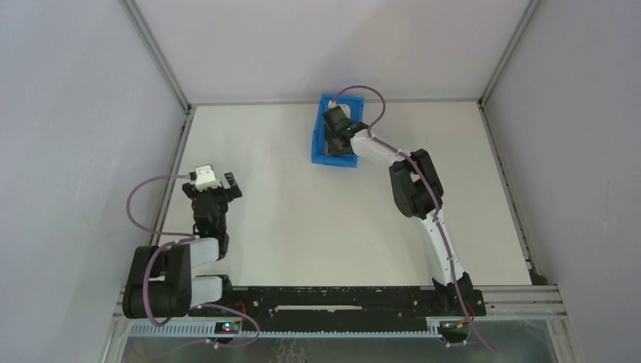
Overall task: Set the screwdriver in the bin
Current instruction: Place the screwdriver in the bin, then reset both arms
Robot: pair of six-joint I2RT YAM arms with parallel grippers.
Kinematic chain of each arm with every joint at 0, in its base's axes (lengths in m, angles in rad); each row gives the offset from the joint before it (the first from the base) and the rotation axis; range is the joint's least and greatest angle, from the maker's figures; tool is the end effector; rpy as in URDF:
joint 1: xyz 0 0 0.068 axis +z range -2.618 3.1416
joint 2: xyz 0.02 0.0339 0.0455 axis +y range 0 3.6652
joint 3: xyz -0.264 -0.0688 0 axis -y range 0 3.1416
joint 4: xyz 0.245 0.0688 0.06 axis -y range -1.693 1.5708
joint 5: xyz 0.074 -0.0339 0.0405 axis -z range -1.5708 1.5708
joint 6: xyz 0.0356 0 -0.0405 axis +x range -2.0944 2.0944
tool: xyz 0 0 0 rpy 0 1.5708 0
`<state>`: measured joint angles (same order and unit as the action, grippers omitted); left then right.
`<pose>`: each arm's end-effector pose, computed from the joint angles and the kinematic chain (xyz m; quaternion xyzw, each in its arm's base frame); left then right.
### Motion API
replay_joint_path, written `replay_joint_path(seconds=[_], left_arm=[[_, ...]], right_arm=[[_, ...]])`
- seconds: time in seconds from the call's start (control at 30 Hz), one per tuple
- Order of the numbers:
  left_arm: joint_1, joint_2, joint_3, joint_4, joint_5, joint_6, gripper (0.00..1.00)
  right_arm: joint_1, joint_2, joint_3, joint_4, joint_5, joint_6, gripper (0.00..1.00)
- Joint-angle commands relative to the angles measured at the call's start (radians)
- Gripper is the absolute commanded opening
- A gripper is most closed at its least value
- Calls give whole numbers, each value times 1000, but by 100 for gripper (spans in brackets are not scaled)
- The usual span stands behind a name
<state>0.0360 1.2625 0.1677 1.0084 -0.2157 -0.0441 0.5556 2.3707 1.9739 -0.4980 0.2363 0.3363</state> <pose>0.2134 0.0153 0.1654 -0.1020 0.7292 0.0766 0.6723 0.4517 0.2706 0.1734 -0.0637 0.9355 0.0417 0.3450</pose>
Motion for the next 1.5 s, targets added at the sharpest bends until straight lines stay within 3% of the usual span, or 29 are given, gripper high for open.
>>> replay_joint_path(seconds=[0.0, 0.27, 0.93, 1.0, 1.07, 1.1, 1.47], left_arm=[[5, -6, 29, 35, -12, 20, 100], [4, -6, 30, 35, -13, 20, 100], [5, -7, 30, 35, -11, 20, 100], [5, -6, 29, 35, -11, 20, 100], [5, -6, 30, 35, -11, 20, 100], [5, -6, 31, 35, -12, 20, 100], [5, -6, 30, 35, -12, 20, 100]], right_arm=[[-6, -24, 59, 23, 2, 16, 59], [8, -87, 74, 6, 32, 3, 66], [42, -395, 140, -63, 101, -110, 67], [46, -423, 140, -65, 104, -118, 72], [52, -446, 140, -65, 108, -129, 94], [55, -456, 140, -65, 112, -134, 99], [54, -508, 113, -67, 108, -182, 100]])
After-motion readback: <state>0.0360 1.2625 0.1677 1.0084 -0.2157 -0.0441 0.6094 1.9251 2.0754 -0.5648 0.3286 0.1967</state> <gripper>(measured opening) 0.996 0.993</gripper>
